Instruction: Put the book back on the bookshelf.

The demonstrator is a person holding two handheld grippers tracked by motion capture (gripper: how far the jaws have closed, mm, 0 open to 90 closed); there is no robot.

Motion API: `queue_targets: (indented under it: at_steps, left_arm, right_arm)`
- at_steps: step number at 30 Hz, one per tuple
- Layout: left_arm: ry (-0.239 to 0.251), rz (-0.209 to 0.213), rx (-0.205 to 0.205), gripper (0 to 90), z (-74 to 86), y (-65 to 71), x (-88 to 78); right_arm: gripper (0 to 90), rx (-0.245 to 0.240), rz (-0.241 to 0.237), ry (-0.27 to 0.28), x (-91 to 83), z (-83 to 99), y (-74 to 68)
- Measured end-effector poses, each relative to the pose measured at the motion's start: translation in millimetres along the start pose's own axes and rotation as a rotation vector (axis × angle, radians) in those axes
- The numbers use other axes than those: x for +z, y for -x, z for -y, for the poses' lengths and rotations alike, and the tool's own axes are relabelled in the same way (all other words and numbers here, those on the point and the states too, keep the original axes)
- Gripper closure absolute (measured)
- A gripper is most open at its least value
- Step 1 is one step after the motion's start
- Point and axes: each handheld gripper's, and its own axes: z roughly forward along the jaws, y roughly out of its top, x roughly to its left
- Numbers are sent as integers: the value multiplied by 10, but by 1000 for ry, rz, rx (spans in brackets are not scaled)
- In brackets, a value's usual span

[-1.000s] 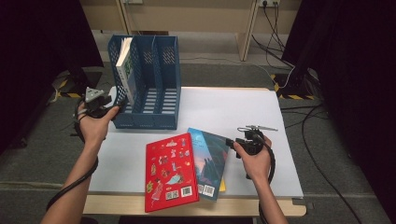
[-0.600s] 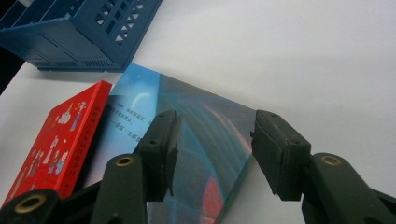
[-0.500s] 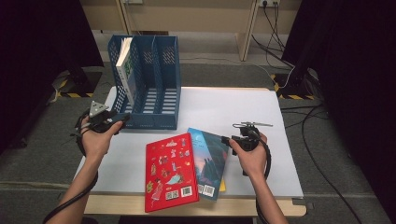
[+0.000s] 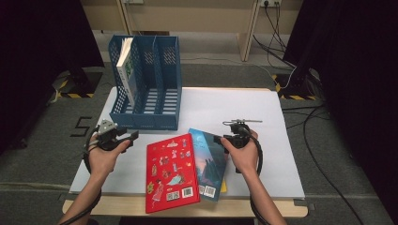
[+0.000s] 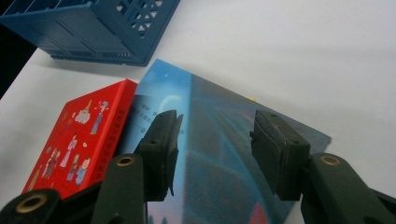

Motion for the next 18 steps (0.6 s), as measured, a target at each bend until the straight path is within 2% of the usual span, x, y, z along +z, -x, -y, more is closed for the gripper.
queue_targets:
  at_steps: [5,11,18]
  left_arm:
    - [-43,31,17,459,149,91,49]
    - [-68,51,40,480,234,188,91]
    - [-104,75,40,481,343,240,123]
  right_arm:
    - [510,-20,-11,-13,72,-33,-80]
    - [509,-37,-24,-28,162,-67,-182]
    - [507,-52,-49,-56,278,-125,-312]
